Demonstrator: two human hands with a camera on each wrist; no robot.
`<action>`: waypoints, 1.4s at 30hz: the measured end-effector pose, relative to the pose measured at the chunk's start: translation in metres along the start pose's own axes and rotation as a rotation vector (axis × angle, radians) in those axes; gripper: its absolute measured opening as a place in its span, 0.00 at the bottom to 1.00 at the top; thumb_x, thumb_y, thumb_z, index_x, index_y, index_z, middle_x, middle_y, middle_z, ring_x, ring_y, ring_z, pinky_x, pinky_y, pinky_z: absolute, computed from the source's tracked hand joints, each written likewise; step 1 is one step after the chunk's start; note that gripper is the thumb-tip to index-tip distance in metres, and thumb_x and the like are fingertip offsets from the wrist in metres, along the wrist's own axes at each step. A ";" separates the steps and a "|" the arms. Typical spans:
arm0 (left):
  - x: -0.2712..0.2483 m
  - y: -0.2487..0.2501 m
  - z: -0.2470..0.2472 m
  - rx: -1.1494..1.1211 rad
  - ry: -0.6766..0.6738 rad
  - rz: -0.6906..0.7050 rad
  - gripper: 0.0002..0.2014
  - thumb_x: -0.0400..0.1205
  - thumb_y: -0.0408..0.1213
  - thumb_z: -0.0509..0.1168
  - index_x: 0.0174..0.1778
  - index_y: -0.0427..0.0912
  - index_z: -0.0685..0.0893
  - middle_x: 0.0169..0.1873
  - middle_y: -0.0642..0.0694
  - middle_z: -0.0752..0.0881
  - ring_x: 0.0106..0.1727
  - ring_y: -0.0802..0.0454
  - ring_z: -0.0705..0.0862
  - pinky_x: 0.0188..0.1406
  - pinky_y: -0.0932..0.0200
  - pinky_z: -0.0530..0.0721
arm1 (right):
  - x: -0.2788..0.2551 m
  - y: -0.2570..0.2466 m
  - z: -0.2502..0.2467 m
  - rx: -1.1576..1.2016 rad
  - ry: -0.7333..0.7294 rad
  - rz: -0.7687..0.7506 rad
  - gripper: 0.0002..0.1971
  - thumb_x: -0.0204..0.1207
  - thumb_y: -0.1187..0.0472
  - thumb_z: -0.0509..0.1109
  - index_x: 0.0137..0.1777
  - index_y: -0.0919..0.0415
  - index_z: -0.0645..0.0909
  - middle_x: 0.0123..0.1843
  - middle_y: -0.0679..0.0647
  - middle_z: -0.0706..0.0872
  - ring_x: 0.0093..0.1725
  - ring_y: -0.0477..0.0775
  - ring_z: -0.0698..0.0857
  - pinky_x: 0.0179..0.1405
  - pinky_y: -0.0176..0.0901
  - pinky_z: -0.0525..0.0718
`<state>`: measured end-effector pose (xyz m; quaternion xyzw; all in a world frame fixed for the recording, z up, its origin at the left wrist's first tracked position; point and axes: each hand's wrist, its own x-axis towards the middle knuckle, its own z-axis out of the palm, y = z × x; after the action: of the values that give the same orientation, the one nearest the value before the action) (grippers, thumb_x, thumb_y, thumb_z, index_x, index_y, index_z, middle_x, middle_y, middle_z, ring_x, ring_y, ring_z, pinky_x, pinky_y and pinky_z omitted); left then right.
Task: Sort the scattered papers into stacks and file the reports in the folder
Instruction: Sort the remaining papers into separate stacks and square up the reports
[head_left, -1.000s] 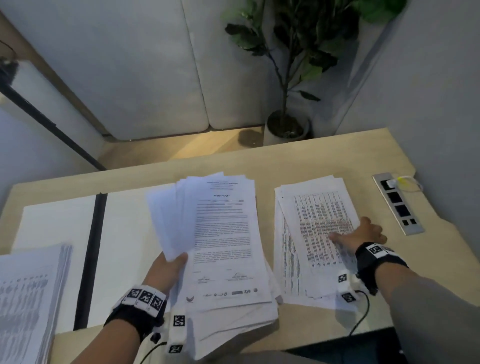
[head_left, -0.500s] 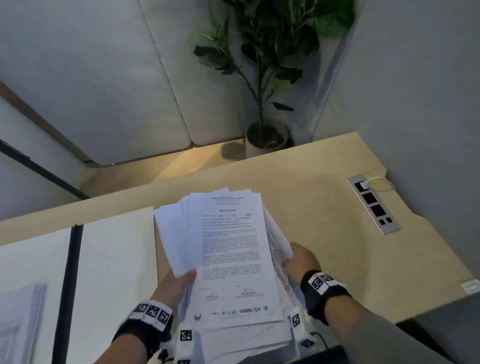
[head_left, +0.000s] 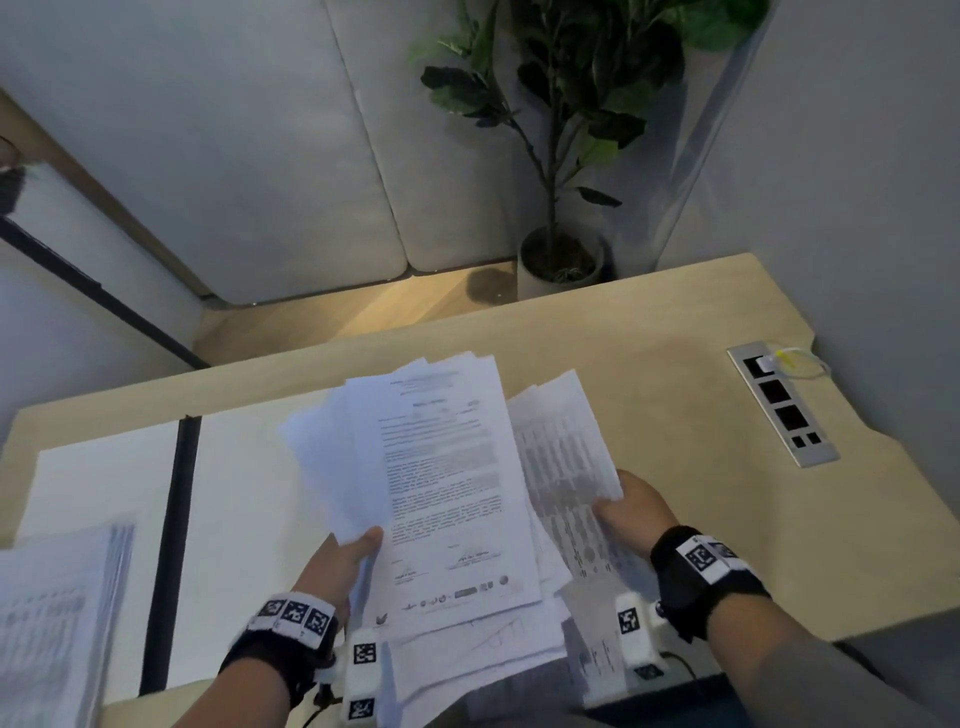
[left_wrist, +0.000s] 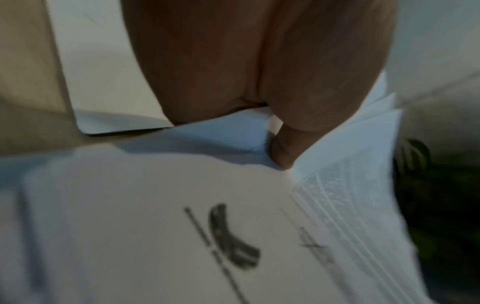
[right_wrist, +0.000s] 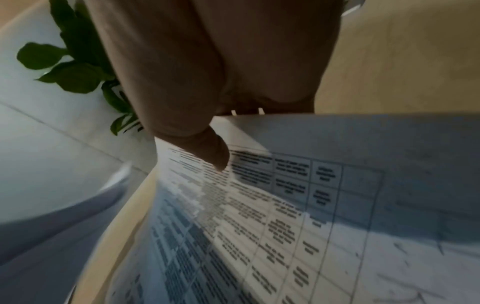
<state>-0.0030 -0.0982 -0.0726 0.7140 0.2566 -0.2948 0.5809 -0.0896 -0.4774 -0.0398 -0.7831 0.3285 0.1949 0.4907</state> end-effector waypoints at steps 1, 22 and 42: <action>-0.002 0.001 0.005 0.093 -0.038 0.010 0.44 0.68 0.63 0.82 0.76 0.43 0.80 0.69 0.46 0.86 0.69 0.40 0.84 0.75 0.42 0.78 | -0.002 -0.002 0.011 -0.019 -0.015 0.007 0.13 0.87 0.56 0.67 0.70 0.55 0.80 0.63 0.54 0.89 0.57 0.57 0.89 0.62 0.53 0.88; -0.019 0.026 0.081 0.216 0.072 -0.113 0.35 0.84 0.32 0.71 0.86 0.34 0.63 0.75 0.35 0.79 0.65 0.40 0.81 0.62 0.55 0.77 | 0.009 -0.013 0.083 0.060 -0.078 0.048 0.40 0.73 0.41 0.73 0.84 0.51 0.66 0.76 0.54 0.81 0.70 0.57 0.84 0.73 0.55 0.83; -0.082 0.096 0.042 0.078 -0.132 0.530 0.23 0.91 0.37 0.64 0.80 0.63 0.76 0.74 0.59 0.85 0.76 0.54 0.82 0.78 0.39 0.79 | 0.013 -0.070 0.015 0.597 -0.271 -0.246 0.31 0.74 0.61 0.83 0.77 0.60 0.80 0.71 0.55 0.90 0.69 0.59 0.89 0.77 0.65 0.80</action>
<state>0.0029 -0.1595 0.0454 0.7573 0.0109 -0.1878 0.6254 -0.0308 -0.4471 -0.0096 -0.6058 0.2060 0.1319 0.7571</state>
